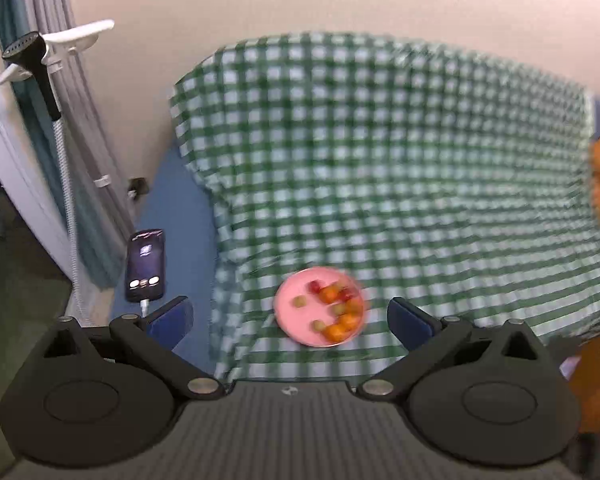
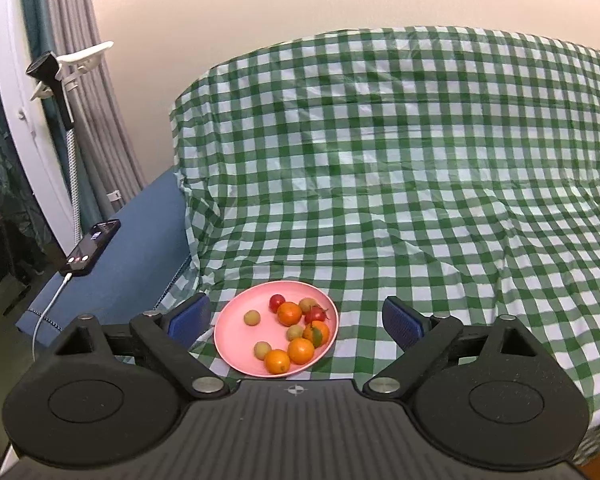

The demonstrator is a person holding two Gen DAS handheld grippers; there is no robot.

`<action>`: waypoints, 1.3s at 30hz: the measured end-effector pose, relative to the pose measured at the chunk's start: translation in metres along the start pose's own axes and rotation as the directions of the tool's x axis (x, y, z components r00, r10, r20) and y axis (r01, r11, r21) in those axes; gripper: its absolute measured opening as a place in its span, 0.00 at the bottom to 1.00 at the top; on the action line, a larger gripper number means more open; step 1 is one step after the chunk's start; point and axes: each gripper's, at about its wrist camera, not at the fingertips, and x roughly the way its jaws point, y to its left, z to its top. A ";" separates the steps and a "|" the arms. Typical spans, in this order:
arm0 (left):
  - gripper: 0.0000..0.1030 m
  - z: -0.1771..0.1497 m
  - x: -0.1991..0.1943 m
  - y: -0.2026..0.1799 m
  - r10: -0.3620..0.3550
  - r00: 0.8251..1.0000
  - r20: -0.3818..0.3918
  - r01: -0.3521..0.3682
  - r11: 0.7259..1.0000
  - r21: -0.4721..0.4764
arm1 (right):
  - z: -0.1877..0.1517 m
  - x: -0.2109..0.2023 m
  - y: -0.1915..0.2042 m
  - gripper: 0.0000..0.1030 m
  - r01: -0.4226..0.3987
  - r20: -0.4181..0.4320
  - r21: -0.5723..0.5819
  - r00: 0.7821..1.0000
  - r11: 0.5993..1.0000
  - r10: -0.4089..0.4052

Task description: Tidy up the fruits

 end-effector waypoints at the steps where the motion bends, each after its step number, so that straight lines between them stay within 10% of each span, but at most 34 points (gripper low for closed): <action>1: 1.00 -0.007 0.018 -0.003 0.042 0.999 -0.006 -0.042 0.999 0.020 | 0.000 0.001 0.002 0.92 0.001 0.005 -0.005 1.000 1.000 -0.001; 8: 1.00 -0.053 0.140 -0.021 0.236 0.966 -0.109 -0.231 0.971 0.059 | -0.007 0.013 0.017 0.94 -0.010 -0.009 -0.082 1.000 0.997 0.010; 15: 1.00 -0.085 0.202 -0.012 0.177 0.956 -0.236 -0.205 0.973 -0.102 | -0.018 0.026 0.027 0.97 -0.004 -0.025 -0.149 1.000 0.989 0.000; 39: 1.00 -0.108 0.205 -0.023 0.161 0.974 -0.161 -0.173 0.983 -0.062 | -0.031 0.038 0.022 0.99 0.047 -0.031 -0.187 0.998 0.981 -0.053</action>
